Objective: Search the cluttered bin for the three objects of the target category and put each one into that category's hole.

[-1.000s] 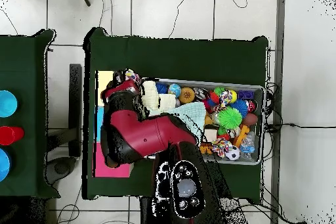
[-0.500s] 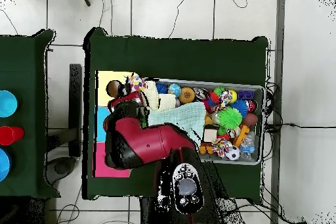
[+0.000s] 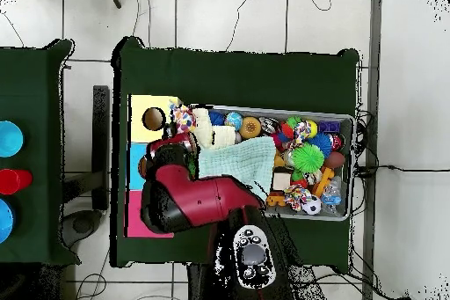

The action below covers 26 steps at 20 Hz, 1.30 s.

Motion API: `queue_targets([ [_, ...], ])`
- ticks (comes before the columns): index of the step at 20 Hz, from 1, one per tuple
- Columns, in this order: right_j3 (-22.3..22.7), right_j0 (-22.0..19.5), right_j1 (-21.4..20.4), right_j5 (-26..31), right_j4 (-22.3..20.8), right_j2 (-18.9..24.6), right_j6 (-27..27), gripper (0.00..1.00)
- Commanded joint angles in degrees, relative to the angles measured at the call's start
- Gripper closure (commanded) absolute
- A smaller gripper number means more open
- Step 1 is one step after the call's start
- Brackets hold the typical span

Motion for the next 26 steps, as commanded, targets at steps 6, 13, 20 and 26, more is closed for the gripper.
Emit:
queue_targets([
  [6,3.8,2.9,-1.3,1.8,10.0,3.4,16.2,1.0],
  [13,3.5,3.2,-1.6,1.6,11.6,4.9,15.4,1.0],
  [20,5.4,1.2,-1.3,1.9,11.2,7.3,15.9,1.0],
  [26,6.9,-0.9,-0.9,0.6,9.9,10.3,16.6,1.0],
])
